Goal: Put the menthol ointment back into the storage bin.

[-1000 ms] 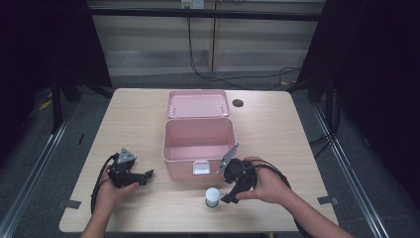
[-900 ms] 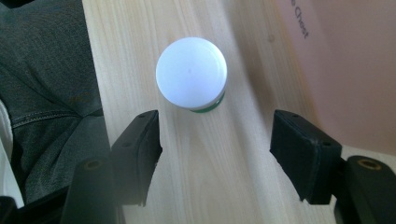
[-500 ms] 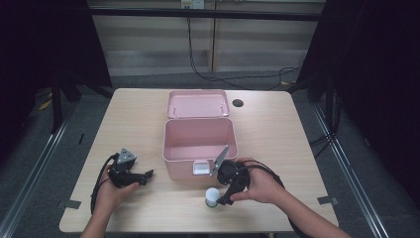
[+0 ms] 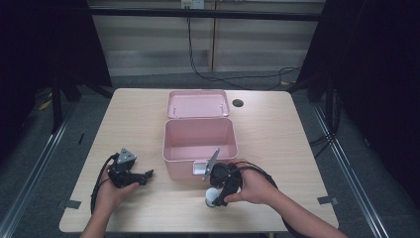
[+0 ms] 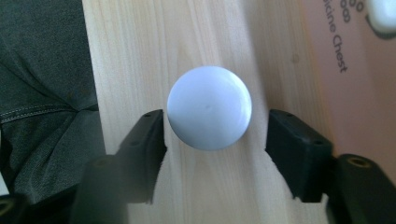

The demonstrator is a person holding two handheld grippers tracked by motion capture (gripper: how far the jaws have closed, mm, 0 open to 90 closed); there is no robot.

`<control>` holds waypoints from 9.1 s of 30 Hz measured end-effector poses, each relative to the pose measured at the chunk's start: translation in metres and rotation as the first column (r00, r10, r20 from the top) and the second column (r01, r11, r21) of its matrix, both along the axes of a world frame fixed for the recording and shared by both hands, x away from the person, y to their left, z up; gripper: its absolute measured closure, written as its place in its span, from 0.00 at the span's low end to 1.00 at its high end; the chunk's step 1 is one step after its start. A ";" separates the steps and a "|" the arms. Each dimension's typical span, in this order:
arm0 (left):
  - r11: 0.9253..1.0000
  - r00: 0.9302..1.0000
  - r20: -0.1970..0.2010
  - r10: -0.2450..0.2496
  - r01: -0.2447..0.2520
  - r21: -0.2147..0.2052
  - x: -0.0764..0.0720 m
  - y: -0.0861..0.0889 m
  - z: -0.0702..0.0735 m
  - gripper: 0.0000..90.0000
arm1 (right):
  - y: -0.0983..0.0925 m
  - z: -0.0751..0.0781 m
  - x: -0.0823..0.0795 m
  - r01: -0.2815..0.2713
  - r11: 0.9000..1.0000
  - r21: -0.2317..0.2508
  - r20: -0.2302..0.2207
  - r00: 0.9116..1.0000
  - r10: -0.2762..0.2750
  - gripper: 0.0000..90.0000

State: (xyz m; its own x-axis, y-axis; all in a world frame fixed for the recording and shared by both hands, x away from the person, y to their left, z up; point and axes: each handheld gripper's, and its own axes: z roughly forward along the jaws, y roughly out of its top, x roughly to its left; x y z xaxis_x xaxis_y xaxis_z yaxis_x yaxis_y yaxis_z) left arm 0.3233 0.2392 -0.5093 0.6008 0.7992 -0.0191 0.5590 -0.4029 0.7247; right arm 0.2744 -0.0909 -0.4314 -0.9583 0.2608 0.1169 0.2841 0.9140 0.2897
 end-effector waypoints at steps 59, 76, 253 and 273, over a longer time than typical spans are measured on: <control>1.000 1.000 0.002 0.002 -0.002 -0.001 0.000 0.000 0.000 0.16 | -0.014 0.039 0.008 0.004 1.000 -0.024 -0.002 1.000 -0.004 0.56; 1.000 1.000 0.002 0.002 -0.002 0.000 0.000 0.000 0.000 0.16 | -0.047 0.074 0.013 0.079 0.997 0.001 -0.009 0.997 -0.079 0.56; 1.000 1.000 0.001 -0.001 0.001 -0.003 0.000 0.000 0.000 0.16 | 0.016 0.006 0.176 0.656 0.741 -0.141 0.000 0.748 -0.663 0.56; 1.000 1.000 0.001 -0.001 0.001 -0.003 0.000 0.000 0.000 0.16 | 0.015 0.003 0.178 0.662 0.734 -0.155 0.019 0.744 -0.667 0.56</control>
State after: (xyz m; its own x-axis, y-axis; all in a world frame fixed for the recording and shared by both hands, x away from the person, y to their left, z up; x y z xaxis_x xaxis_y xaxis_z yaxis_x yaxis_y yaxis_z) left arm 0.3235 0.2393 -0.5094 0.6014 0.7987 -0.0209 0.5582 -0.4013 0.7262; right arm 0.4527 -0.0755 -0.4286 -0.5304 0.8458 0.0572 0.8422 0.5180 0.1500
